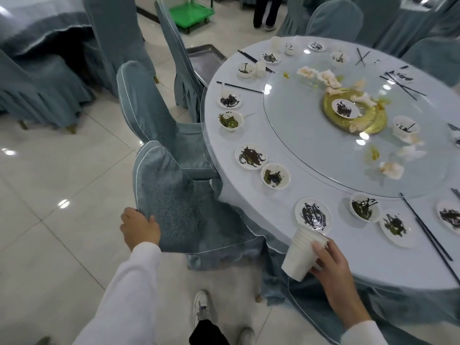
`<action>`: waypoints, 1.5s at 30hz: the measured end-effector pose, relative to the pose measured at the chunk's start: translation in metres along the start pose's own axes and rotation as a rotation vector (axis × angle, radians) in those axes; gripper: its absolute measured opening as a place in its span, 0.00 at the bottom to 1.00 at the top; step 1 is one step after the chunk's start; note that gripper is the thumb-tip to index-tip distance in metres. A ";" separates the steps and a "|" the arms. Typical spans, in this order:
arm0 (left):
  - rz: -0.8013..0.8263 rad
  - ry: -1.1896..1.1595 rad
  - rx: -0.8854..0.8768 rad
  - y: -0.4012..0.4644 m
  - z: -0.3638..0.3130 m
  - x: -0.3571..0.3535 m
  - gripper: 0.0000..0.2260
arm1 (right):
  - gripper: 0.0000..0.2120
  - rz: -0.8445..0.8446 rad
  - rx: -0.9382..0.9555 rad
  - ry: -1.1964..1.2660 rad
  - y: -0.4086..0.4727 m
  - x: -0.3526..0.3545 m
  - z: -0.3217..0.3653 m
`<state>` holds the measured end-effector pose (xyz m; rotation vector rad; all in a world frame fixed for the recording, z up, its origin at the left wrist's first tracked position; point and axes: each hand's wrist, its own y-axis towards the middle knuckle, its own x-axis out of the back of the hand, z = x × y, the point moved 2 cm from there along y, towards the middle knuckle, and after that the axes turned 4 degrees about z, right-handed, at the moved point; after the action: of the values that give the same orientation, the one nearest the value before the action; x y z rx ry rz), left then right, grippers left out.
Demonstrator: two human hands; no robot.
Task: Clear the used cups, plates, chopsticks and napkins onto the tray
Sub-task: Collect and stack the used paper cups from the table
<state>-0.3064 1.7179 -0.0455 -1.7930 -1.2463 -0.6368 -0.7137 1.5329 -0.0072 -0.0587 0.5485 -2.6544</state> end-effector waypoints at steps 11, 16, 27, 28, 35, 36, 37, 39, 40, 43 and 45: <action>0.108 0.106 0.073 -0.058 0.007 -0.020 0.22 | 0.21 0.102 0.012 -0.008 -0.024 0.037 -0.008; 0.116 0.091 0.082 -0.092 0.014 -0.026 0.22 | 0.22 0.109 0.000 0.014 -0.031 0.049 -0.010; 0.124 0.023 0.123 -0.151 0.023 -0.041 0.22 | 0.21 0.141 0.008 0.078 -0.040 0.062 -0.012; 0.127 0.018 0.132 -0.153 0.024 -0.041 0.23 | 0.21 0.140 0.007 0.094 -0.041 0.062 -0.014; 0.126 -0.025 0.140 -0.179 0.039 -0.044 0.23 | 0.26 0.164 0.001 0.091 -0.051 0.056 -0.017; 0.127 -0.034 0.138 -0.181 0.040 -0.045 0.23 | 0.27 0.165 0.001 0.089 -0.051 0.055 -0.017; 0.128 -0.040 0.134 -0.184 0.042 -0.044 0.23 | 0.28 0.166 0.002 0.091 -0.052 0.053 -0.017; 0.134 -0.049 0.131 -0.186 0.044 -0.044 0.23 | 0.25 0.180 0.009 0.097 -0.052 0.049 -0.015; 0.140 -0.053 0.131 -0.187 0.046 -0.044 0.23 | 0.23 0.188 0.014 0.095 -0.053 0.047 -0.015; 0.165 -0.061 0.119 -0.187 0.053 -0.042 0.23 | 0.18 0.204 0.037 0.082 -0.057 0.041 -0.012; 0.184 -0.063 0.096 -0.187 0.054 -0.041 0.23 | 0.16 0.223 0.059 0.073 -0.059 0.038 -0.010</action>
<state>-0.4976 1.7723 -0.0404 -1.8336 -1.1179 -0.4129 -0.7728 1.5696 0.0044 0.1108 0.4709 -2.4607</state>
